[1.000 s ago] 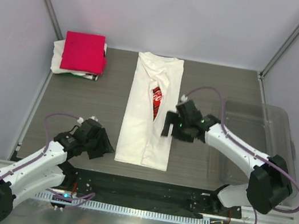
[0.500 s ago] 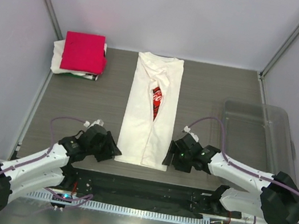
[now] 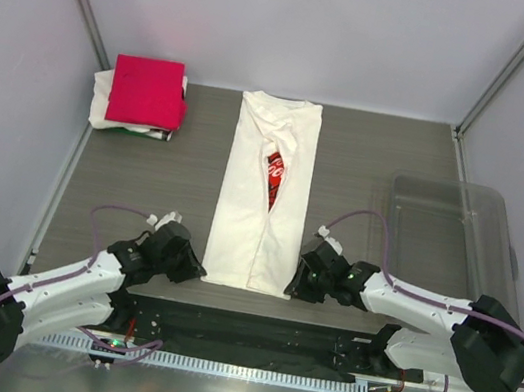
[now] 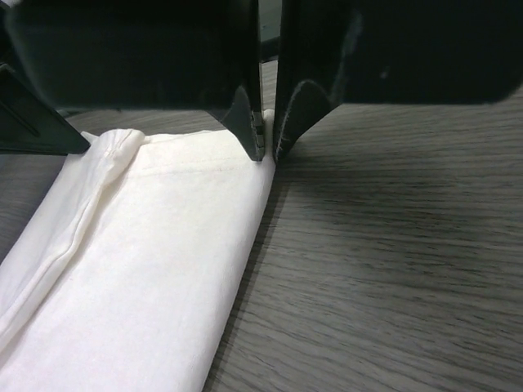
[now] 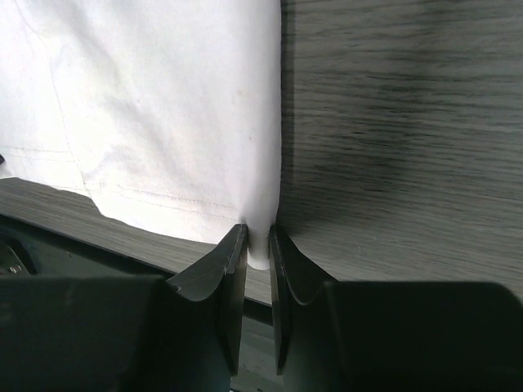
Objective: Fold and stack the t-shirts
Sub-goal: Fold the tshirt
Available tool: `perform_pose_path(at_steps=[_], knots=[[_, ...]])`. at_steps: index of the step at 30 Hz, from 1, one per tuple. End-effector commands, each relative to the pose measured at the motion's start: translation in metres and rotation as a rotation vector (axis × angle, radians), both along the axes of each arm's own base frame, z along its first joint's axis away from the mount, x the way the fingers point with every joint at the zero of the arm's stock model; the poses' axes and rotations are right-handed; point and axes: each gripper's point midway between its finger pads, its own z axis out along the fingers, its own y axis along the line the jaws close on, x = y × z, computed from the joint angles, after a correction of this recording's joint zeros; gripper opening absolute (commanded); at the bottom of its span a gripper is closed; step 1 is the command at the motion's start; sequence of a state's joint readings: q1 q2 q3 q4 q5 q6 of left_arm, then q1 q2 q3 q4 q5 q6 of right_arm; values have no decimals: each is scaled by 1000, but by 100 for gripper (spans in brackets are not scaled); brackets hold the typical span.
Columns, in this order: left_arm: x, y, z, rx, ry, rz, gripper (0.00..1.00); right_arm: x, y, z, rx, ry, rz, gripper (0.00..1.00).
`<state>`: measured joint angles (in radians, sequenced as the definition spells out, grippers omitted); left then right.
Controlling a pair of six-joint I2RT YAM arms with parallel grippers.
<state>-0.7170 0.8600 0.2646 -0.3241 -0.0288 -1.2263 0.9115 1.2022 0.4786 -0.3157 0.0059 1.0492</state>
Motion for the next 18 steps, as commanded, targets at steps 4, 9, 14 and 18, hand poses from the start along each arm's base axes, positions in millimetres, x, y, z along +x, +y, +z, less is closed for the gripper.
perform_pose_path(at_steps=[4, 9, 14, 18], knots=[[-6, 10, -13, 48, 8, 8, 1, -8, -16, -13, -61, 17, -20, 20], [-7, 7, -11, 26, 5, 13, 0, -10, -21, -13, -70, 20, -33, 21], [-9, 5, -9, 15, 2, 17, 0, -11, -22, -11, -59, 18, -38, 20], [-11, 3, -8, 6, 4, 17, 0, -13, -25, -12, -60, 20, -41, 18]])
